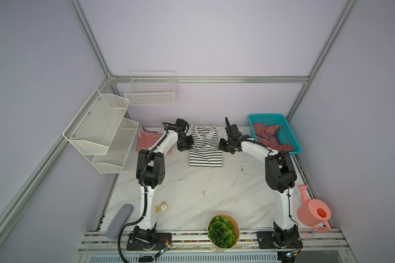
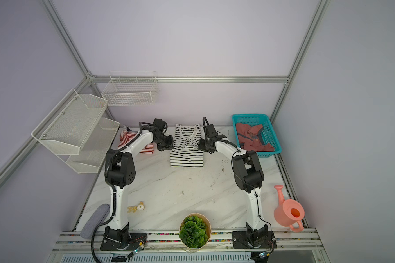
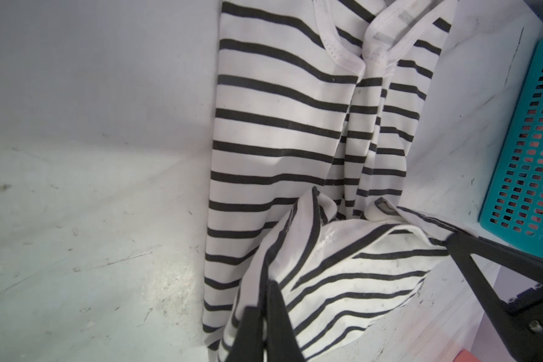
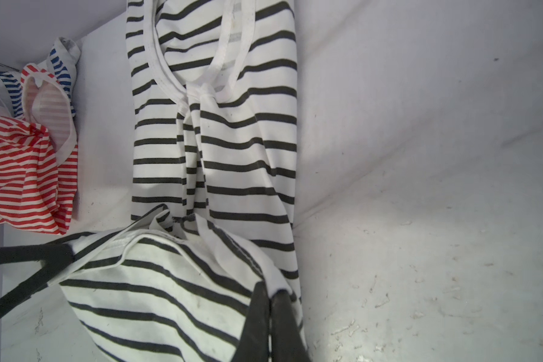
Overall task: Fold and stack tank tops
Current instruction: Fold the tank top at the top-center of the table.
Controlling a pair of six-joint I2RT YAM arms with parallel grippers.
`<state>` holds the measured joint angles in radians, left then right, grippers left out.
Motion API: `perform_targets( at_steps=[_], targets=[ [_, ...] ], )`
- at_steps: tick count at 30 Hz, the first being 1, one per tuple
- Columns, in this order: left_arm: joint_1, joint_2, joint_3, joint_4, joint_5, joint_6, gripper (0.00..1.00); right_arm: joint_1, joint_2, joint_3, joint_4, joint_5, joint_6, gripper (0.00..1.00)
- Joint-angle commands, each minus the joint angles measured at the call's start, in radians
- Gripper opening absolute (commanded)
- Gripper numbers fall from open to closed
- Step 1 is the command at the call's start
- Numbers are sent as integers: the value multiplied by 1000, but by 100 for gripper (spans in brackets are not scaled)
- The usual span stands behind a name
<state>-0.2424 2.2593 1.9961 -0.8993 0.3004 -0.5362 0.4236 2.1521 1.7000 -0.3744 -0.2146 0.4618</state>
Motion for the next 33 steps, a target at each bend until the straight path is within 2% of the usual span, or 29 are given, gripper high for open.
perform_targets(
  at_steps=[1,8,11,15,19,22,26,29,33],
  targets=[
    [12,14,104,3,16,24,6,-8,42,29,6,-18,-9,0],
    [26,71,152,5,18,12,7,-16,98,57,16,-32,-6,0],
    [29,91,171,4,20,7,10,-20,112,59,25,-36,0,0],
    [30,99,175,3,19,1,21,-22,116,57,32,-43,4,0],
    [32,82,183,6,2,-10,40,-23,102,56,41,-46,11,0],
    [35,65,210,10,-25,-14,48,-26,80,60,55,-49,22,11],
    [41,61,267,14,-45,-21,62,-34,58,87,61,-43,36,35],
    [51,49,293,13,-46,-32,63,-39,41,104,61,-43,44,39],
    [50,-20,234,14,-60,-37,63,-38,-20,38,130,-72,92,39]
  ],
)
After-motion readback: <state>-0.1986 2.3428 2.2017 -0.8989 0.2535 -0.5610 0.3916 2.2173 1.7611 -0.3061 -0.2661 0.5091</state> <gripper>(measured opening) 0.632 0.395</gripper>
